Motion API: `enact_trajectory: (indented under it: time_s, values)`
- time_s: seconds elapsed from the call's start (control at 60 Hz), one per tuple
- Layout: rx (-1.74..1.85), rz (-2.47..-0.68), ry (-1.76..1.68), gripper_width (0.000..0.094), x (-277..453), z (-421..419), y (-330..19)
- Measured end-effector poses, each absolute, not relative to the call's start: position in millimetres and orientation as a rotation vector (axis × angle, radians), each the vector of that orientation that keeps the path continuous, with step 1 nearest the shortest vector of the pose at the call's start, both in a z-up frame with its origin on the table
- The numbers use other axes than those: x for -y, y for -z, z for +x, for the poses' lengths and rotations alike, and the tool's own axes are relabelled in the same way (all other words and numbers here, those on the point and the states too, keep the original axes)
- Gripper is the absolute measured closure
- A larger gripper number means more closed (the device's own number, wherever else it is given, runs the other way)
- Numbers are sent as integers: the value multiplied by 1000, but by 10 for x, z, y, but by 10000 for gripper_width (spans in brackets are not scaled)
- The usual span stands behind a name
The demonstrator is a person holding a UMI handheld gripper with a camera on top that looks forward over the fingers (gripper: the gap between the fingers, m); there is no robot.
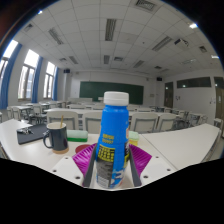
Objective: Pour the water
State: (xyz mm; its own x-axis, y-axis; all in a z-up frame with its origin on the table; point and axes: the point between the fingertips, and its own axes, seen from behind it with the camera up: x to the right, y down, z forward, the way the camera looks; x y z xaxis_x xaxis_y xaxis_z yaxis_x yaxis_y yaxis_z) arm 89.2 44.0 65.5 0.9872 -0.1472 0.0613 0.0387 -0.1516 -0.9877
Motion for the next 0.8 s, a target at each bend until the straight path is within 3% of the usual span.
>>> enact_trajectory:
  time_s: [0.217, 0.4, 0.483, 0.583, 0.75, 0.8]
  values:
    - [-100, -1683, 162, 517, -340, 695, -750]
    - [36, -1722, 275, 526, -450, 624, -803]
    - [224, -1698, 500, 527, -593, 675, -1116]
    - [536, -1570, 877, 527, -821, 592, -1642]
    - [1117, -1193, 1478, 529, -1226, 291, -2330]
    - [1215, -1087, 1594, 528, -1345, 90, -2261]
